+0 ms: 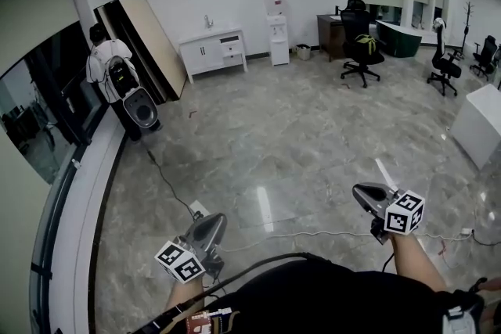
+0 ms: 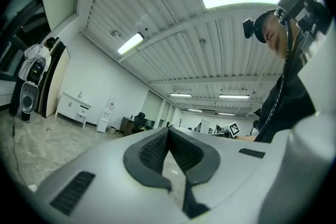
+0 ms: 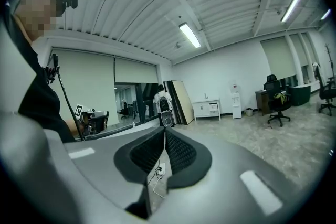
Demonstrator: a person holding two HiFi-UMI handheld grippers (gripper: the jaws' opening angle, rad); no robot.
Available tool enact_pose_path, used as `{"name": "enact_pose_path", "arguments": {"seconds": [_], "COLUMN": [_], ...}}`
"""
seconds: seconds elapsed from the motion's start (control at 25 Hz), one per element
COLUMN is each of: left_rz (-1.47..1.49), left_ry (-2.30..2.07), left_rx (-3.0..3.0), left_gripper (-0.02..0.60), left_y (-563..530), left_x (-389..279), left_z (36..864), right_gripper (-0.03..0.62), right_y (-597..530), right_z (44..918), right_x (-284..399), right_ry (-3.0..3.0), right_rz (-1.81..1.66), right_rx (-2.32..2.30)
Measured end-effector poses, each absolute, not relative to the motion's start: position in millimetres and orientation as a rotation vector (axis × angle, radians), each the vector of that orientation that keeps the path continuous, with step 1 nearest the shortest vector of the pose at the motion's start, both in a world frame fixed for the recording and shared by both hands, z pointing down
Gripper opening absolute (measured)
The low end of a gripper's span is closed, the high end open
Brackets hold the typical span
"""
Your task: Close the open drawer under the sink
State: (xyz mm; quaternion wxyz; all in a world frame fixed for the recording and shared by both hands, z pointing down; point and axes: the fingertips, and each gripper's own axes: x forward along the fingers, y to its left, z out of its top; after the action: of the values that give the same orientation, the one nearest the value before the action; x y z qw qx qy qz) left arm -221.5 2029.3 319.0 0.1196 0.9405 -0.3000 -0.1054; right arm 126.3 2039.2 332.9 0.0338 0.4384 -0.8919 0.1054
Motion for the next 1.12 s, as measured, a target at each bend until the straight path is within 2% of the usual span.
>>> {"name": "enact_pose_path", "arguments": {"seconds": [0.52, 0.8, 1.12], "left_rz": [-0.271, -0.311, -0.391], "left_ry": [-1.043, -1.16, -1.224], "left_rx": [2.616, 2.603, 2.584], "left_gripper": [0.0, 0.0, 0.0], "left_y": [1932.7, 1845.6, 1747.8], "left_x": [-239.7, -182.2, -90.8], "left_z": [352.3, 337.6, 326.0], "right_gripper": [0.003, 0.003, 0.003], "right_y": [1892.6, 1777.5, 1660.6], "right_z": [352.2, 360.6, 339.8], "right_x": [103.7, 159.8, 234.8], "right_ry": [-2.809, -2.851, -2.889], "right_rz": [0.384, 0.443, 0.353], "right_rx": [1.12, 1.017, 0.89]}}
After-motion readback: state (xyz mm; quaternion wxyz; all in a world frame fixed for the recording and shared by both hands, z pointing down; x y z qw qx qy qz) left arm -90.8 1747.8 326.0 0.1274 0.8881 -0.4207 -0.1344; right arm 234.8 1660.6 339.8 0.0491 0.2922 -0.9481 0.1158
